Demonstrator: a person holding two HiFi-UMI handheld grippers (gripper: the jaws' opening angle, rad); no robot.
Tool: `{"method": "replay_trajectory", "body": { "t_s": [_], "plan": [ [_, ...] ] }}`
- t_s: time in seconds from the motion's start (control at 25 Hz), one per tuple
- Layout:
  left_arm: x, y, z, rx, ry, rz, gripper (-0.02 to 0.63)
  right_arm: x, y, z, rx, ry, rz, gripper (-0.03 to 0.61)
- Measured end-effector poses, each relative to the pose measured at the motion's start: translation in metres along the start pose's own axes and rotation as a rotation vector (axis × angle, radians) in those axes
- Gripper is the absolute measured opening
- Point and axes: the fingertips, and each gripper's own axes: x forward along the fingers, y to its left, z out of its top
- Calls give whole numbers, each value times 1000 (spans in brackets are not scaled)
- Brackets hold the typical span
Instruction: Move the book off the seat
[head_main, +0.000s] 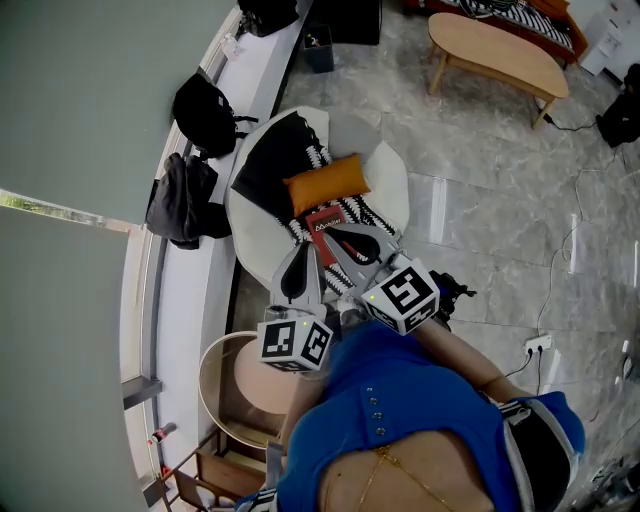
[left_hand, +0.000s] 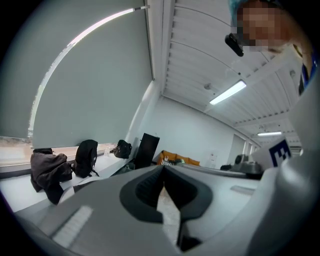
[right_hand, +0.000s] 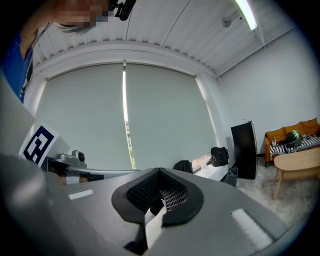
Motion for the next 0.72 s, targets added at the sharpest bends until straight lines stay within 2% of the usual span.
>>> {"method": "replay_trajectory", "body": {
  "t_s": [0.4, 0.72],
  "plan": [
    [2, -1, -7, -8, 15, -1, 2, -2, -1, -5, 6, 14, 3, 0],
    [10, 17, -24, -34, 59, 14, 2, 11, -9, -22, 24, 62, -19, 0]
  ]
}}
